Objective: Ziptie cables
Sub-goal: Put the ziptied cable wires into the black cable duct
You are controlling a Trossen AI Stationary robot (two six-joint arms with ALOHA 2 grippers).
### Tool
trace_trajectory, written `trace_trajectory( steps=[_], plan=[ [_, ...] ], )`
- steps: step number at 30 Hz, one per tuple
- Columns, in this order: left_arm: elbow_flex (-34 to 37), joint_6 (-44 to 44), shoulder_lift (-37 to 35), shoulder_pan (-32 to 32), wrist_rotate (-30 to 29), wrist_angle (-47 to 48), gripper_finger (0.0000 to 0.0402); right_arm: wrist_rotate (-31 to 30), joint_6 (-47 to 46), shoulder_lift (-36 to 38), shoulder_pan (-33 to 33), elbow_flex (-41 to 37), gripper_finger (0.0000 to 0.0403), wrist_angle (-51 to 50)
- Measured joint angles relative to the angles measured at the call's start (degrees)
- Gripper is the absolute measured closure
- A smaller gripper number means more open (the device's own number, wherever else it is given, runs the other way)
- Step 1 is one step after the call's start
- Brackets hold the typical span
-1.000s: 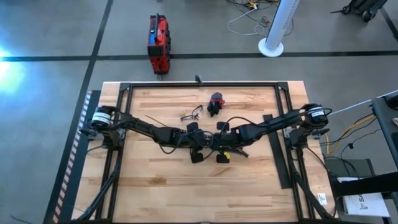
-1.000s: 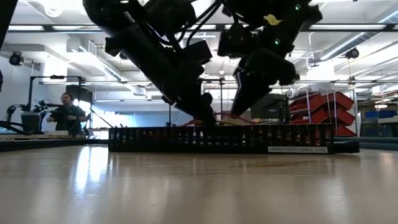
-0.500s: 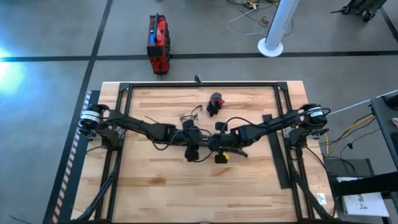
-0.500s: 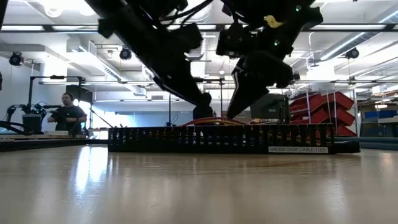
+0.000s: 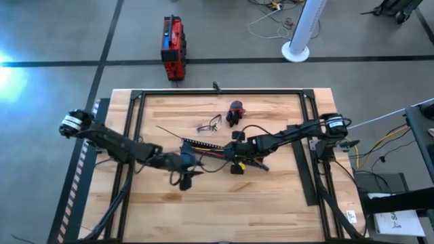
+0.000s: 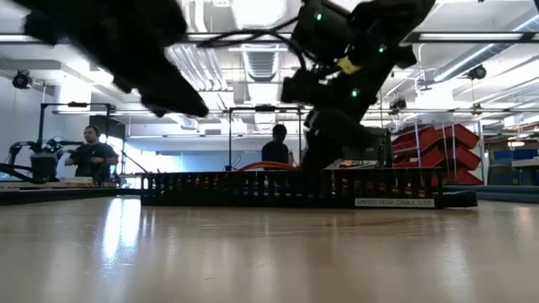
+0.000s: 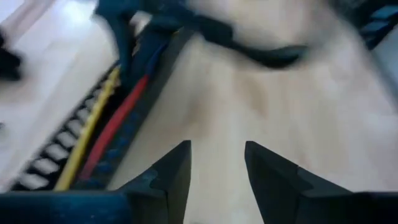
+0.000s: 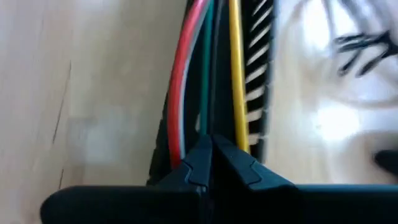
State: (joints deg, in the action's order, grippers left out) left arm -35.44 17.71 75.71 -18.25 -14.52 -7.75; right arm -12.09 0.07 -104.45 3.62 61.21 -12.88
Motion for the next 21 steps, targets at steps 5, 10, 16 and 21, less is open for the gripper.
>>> trace_trajectory(
  steps=[5, 10, 16, 21],
  plan=[
    [13.22, 1.08, -2.25, -3.9, -0.34, -21.11, 0.0285, 2.58, -0.41, -1.7, -0.58, -0.2, 0.0401, -0.66],
    [21.12, 4.94, -0.47, -4.62, -3.32, -27.76, 0.0303, 3.09, -1.75, -0.89, -0.48, -0.22, 0.0401, -4.09],
    [25.31, 10.09, 2.91, -5.06, -5.59, -28.35, 0.0323, 3.09, -2.51, 2.02, -0.4, -0.18, 0.0401, -6.89],
    [25.86, 11.56, 7.16, -5.23, -6.38, -27.64, 0.0334, 3.08, -2.62, 4.73, -0.27, 0.41, 0.0401, -5.4]
  ],
)
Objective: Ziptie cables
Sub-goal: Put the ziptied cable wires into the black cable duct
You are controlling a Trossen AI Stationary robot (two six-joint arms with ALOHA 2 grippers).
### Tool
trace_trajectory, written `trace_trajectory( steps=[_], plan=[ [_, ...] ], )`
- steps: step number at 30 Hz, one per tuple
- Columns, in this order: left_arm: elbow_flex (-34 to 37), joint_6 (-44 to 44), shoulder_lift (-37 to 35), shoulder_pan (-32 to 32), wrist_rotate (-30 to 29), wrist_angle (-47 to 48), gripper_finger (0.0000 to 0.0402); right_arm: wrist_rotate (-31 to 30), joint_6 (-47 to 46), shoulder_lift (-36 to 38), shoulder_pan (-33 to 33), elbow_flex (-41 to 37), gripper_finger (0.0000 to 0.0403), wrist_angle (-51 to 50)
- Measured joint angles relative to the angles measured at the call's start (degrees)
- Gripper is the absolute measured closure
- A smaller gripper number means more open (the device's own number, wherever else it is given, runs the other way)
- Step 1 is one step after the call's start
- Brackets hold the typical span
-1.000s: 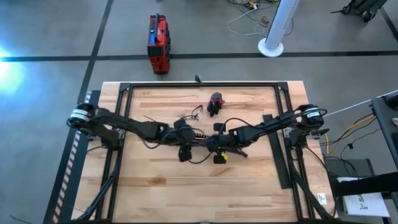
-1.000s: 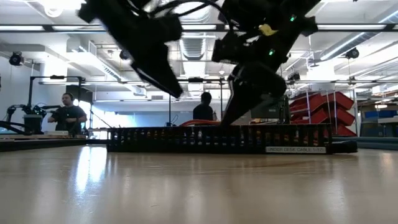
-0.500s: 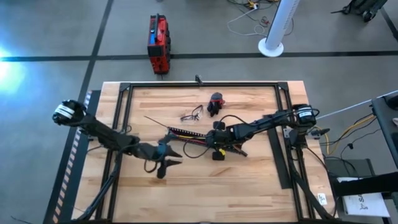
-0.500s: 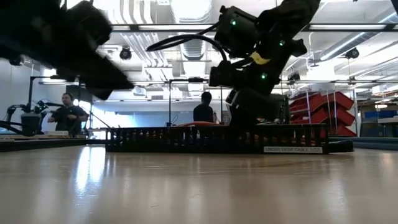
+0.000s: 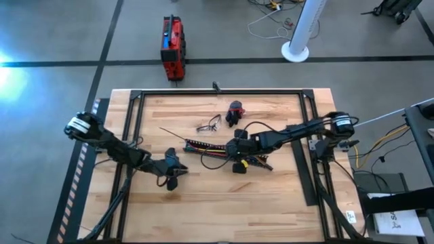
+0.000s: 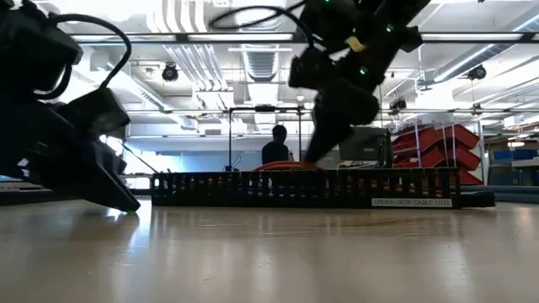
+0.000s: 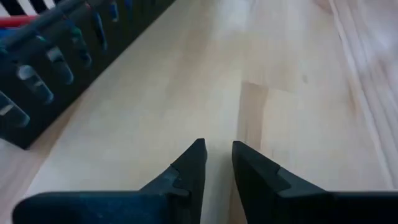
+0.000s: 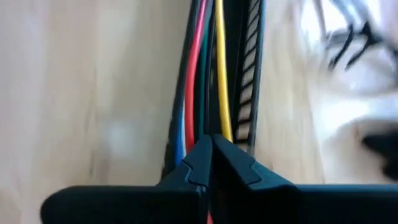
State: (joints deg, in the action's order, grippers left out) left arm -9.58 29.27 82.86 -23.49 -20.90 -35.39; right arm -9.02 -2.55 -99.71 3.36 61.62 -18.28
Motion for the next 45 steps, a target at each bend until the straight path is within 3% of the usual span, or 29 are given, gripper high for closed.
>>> trace_trajectory(
  steps=[7, 14, 29, 45],
  plan=[
    [-0.59, 1.16, 6.8, -0.53, -1.95, -2.22, 0.0339, 0.52, -0.01, 0.67, 0.26, 0.07, 0.0401, 3.08],
    [-0.84, -0.36, 4.84, -0.79, -1.58, -1.61, 0.0332, 2.32, -0.84, -1.45, 0.39, 0.19, 0.0401, 7.54],
    [-0.77, -1.77, 2.28, -0.79, -0.81, -1.44, 0.0329, 2.6, -0.88, -1.51, 1.53, 1.0, 0.0401, 7.2],
    [-0.77, -1.74, 1.82, -0.81, -0.64, -2.18, 0.0329, -0.05, -1.38, -3.81, 0.62, 1.96, 0.0401, 6.74]
  ],
)
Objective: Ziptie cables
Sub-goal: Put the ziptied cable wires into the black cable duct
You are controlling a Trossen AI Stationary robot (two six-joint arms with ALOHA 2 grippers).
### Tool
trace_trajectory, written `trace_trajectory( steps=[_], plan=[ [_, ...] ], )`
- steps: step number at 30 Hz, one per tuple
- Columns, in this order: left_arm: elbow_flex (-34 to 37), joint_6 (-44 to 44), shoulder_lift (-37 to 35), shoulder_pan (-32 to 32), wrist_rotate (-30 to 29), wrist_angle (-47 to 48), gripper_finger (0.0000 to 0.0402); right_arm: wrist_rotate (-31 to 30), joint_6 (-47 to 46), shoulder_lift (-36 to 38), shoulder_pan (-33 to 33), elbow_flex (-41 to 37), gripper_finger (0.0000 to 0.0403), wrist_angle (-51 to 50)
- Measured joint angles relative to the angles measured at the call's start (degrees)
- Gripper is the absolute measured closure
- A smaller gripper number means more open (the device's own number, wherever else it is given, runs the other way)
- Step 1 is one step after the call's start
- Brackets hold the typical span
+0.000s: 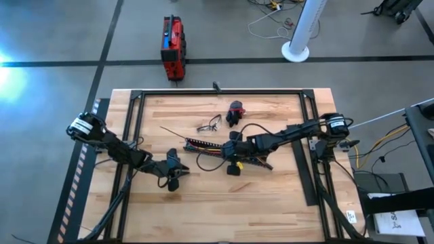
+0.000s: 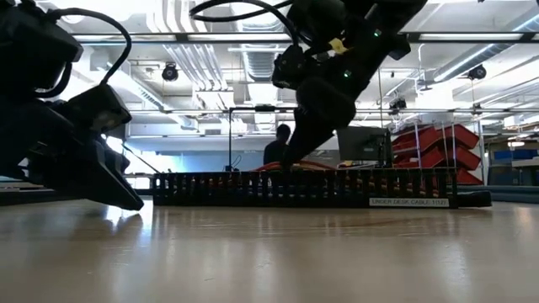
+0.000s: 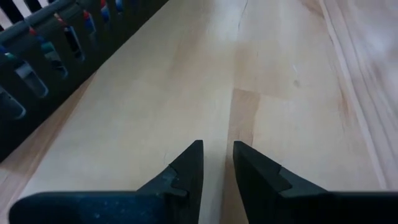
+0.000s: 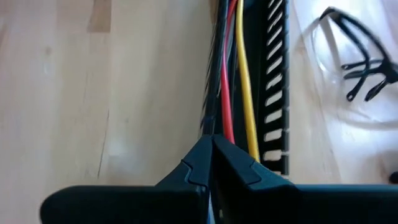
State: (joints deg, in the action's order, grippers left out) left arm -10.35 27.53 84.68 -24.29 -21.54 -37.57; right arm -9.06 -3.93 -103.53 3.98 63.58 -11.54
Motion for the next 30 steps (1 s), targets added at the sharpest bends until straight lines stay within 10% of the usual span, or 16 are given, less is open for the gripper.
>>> trace_trajectory(
  steps=[30],
  plan=[
    [0.0, -0.02, -0.11, 0.0, -0.43, -0.6, 0.0329, -1.49, -0.65, -4.57, -2.26, 1.61, 0.0401, -4.01]
  ],
)
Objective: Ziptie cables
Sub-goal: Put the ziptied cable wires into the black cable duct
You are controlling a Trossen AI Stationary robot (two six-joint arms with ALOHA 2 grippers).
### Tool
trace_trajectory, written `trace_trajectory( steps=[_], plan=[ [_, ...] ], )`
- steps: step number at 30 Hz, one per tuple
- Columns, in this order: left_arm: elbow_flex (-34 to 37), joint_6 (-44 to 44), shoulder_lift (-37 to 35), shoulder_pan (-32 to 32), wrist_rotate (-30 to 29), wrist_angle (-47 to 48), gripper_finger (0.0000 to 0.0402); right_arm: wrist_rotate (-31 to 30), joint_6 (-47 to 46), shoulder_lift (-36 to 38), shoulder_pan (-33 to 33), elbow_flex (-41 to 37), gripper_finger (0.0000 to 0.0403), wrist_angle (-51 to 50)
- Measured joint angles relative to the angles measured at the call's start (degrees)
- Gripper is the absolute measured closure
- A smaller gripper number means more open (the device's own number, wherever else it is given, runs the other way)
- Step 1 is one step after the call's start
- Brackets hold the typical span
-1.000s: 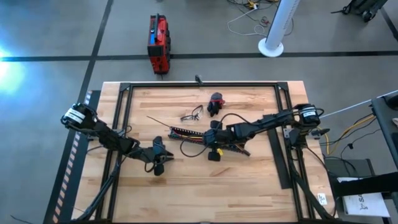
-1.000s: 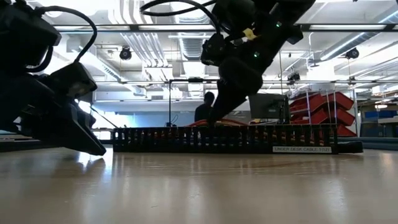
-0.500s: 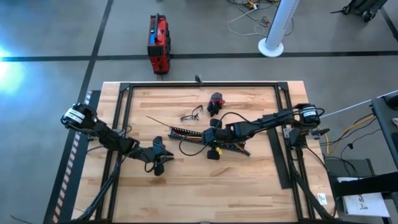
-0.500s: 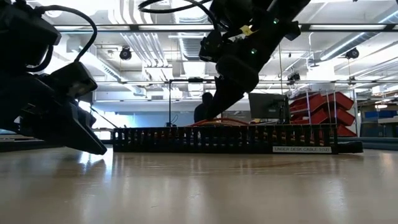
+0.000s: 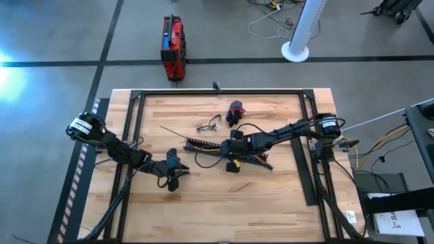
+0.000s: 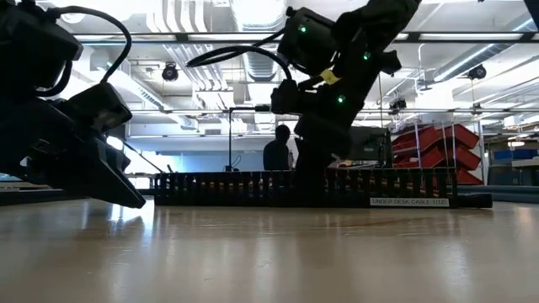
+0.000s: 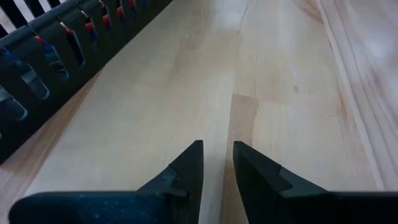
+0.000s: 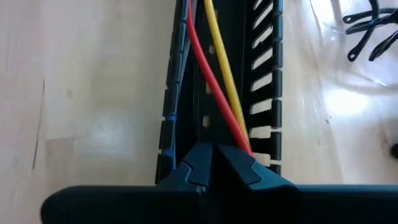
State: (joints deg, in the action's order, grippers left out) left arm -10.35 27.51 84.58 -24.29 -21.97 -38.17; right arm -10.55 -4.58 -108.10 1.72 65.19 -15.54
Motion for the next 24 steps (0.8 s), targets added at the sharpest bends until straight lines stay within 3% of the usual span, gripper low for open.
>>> trace_trajectory(
  steps=[9, 13, 24],
  plan=[
    [0.0, 0.0, -0.02, 0.02, 0.01, -0.33, 0.0328, -0.15, 1.23, 5.78, 1.7, 5.64, 0.0401, -8.71],
    [-0.02, 0.0, -0.04, 0.02, 0.01, -0.43, 0.0328, -4.47, 1.56, 8.78, 2.21, 5.66, 0.0401, -11.82],
    [-0.02, 0.0, -0.04, 0.01, 0.03, -1.5, 0.0328, -5.49, -1.46, 6.85, 2.03, 2.29, 0.0401, -13.92]
  ],
)
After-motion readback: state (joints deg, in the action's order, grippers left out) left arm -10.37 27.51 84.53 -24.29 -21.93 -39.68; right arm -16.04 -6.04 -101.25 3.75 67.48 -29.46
